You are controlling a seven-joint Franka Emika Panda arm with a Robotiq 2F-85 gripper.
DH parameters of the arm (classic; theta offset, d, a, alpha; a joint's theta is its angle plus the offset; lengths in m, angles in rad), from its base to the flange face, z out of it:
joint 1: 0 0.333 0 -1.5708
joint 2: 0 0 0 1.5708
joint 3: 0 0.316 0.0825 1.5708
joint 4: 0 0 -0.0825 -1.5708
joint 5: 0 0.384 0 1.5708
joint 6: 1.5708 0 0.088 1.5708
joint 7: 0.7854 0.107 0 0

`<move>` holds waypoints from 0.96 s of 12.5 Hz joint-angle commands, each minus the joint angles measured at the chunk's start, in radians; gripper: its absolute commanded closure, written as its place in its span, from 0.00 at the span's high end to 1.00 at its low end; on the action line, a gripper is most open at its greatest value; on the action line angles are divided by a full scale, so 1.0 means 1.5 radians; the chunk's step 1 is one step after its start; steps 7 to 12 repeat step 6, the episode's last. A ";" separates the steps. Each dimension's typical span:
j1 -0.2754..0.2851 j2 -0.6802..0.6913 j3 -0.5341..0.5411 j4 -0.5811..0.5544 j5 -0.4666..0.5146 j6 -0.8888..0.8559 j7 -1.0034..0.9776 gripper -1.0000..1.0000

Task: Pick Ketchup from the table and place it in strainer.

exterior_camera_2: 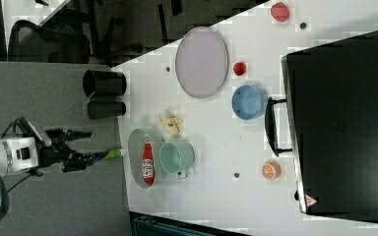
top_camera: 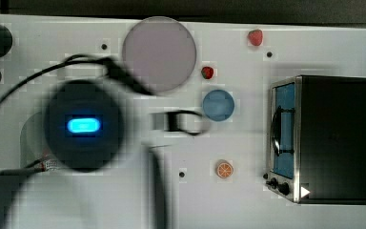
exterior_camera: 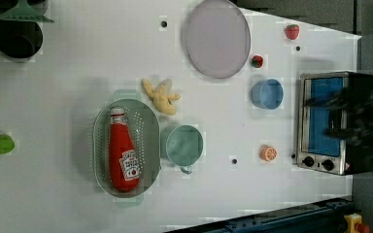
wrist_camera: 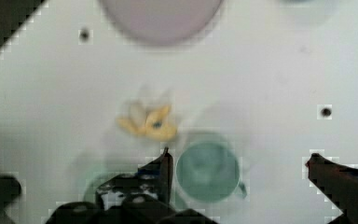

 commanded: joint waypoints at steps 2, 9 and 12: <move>-0.034 -0.001 -0.087 0.009 -0.057 -0.051 -0.060 1.00; -0.034 0.011 -0.093 0.042 -0.105 -0.050 -0.058 1.00; -0.034 0.011 -0.093 0.042 -0.105 -0.050 -0.058 1.00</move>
